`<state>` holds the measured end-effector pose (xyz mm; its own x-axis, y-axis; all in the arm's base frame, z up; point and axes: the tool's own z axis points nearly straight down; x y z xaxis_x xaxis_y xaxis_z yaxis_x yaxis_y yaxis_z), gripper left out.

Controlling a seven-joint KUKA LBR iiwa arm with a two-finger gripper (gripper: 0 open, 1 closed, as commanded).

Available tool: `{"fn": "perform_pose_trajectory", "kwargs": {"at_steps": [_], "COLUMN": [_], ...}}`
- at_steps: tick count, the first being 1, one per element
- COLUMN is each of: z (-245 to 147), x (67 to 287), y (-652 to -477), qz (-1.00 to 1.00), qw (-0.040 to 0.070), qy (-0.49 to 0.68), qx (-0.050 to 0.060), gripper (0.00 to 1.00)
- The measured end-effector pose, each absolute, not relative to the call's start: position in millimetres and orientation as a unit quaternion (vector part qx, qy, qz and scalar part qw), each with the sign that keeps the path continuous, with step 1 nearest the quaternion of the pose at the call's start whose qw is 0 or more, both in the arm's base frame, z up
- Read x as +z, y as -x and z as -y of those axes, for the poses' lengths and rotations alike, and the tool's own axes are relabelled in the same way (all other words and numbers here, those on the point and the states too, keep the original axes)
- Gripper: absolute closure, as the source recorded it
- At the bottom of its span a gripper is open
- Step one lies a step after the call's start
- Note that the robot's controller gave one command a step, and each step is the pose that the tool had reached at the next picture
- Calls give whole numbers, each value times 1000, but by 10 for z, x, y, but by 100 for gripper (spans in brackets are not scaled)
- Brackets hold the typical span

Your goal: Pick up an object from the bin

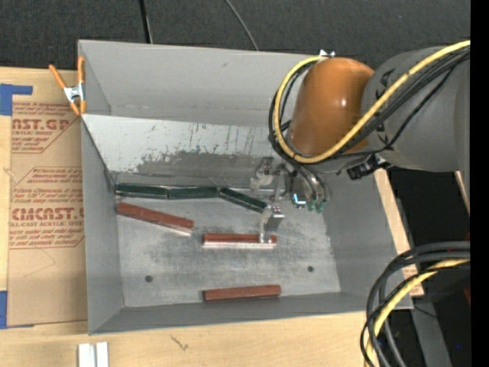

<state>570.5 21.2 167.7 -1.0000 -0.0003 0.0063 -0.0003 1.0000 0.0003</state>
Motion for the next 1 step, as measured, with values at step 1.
{"fn": "perform_pose_trajectory", "kwargs": {"at_steps": [1], "z": [-212], "x": [1722], "y": [-5722], "qz": [1000], "qw": [-1], "qy": [0], "qx": [0], "gripper": [0]}}
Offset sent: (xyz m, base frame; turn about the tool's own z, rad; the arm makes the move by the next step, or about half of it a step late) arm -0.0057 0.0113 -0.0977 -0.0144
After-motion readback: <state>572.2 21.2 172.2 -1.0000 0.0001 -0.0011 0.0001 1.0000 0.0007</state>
